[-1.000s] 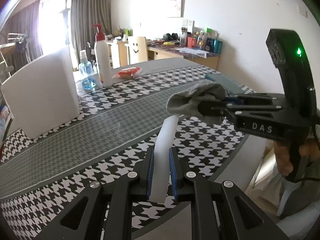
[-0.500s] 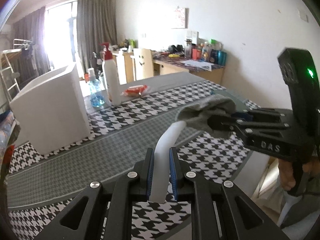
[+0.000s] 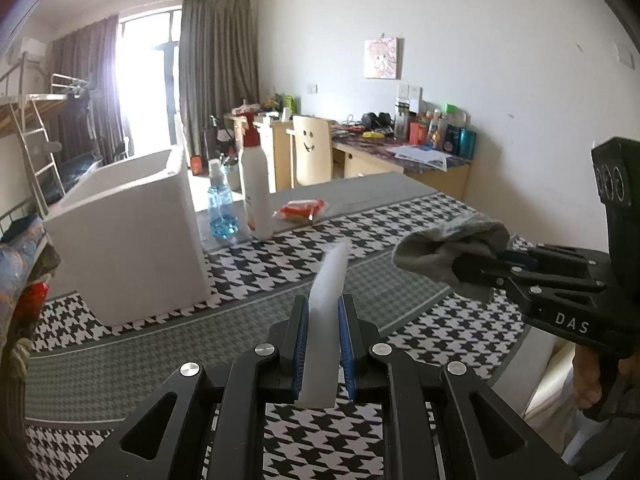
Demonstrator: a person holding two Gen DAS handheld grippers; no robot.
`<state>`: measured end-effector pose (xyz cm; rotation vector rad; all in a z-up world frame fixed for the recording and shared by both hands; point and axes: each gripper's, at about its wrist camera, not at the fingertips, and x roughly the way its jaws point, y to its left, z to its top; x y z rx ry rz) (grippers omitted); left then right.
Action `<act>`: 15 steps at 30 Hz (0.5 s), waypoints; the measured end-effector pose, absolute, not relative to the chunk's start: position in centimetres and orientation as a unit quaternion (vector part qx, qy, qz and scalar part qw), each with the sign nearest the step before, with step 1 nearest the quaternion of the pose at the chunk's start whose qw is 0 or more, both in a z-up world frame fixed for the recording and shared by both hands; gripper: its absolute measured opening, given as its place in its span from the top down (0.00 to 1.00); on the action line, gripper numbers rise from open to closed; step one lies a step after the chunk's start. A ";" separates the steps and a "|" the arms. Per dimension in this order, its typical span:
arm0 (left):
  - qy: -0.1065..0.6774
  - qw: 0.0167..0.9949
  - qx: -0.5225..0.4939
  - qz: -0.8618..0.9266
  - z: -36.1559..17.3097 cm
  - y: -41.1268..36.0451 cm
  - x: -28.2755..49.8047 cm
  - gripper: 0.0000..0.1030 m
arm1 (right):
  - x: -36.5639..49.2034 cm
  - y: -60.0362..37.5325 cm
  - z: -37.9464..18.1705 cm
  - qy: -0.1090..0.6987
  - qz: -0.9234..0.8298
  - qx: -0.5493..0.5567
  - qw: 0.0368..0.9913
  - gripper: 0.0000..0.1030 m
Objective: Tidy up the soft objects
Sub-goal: 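Position the left tool fingers around the white foam stick, then close the left tool on the white foam stick and lift it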
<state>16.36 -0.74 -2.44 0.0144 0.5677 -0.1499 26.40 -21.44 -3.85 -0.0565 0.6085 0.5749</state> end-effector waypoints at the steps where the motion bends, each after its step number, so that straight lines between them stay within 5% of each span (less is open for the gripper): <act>1: 0.278 0.958 0.007 -0.073 -2.2 -0.6 16.3 0.84 | 26.5 -21.4 -3.7 0.295 0.279 -0.025 0.913 0.76; 15: 0.256 0.965 0.007 -0.053 0.0 1.1 16.9 0.84 | 27.1 -20.6 -2.4 0.278 0.288 -0.017 0.916 0.76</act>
